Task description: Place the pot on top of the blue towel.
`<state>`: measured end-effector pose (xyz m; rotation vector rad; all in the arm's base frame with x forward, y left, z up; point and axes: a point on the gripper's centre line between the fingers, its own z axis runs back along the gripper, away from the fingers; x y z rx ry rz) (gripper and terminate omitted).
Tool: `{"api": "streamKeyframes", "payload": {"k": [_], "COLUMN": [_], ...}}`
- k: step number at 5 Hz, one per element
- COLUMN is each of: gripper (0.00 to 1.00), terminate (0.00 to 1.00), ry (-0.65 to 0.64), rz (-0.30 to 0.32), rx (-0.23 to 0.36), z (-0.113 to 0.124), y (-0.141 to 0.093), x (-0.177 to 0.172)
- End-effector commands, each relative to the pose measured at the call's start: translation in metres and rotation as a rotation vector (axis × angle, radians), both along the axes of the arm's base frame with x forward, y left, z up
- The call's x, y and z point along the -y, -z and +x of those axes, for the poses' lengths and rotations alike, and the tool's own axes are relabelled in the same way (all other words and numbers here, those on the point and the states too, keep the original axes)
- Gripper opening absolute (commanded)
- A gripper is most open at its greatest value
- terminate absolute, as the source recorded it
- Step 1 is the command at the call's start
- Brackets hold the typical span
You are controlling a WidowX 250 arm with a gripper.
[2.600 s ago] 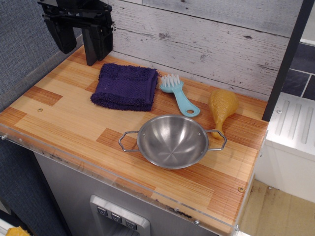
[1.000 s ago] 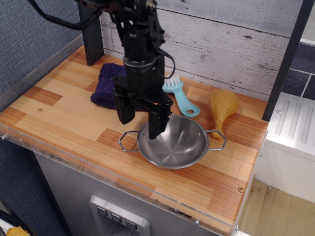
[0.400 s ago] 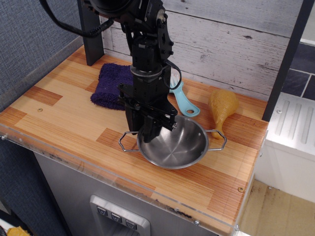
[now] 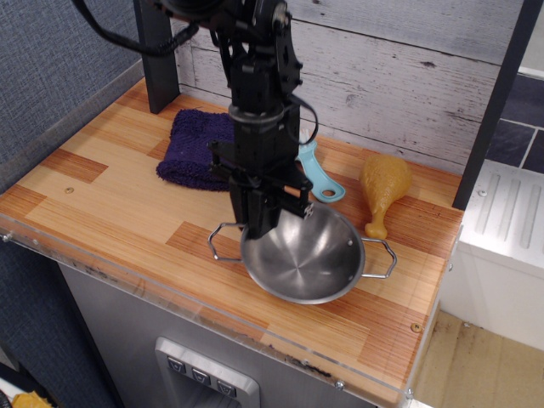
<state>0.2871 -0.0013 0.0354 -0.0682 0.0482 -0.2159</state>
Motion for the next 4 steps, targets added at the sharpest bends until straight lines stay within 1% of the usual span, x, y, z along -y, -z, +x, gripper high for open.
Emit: {"api": "streamKeyframes", "payload": {"k": [1,2,3,4], "gripper": [0.00,0.00,0.00,0.00], "terminate": [0.00,0.00,0.00,0.00], "ry": [-0.120,-0.216,-0.294,-0.336], "rz": [-0.050,-0.008,0.027,0.028], "rx": [0.195,0.205,0.181,0.151], "z": [0.029,0.047,0.056,0.060], "y": [-0.087,-0.092,-0.079,-0.066], "x": [-0.042,-0.087,-0.123,-0.139]}}
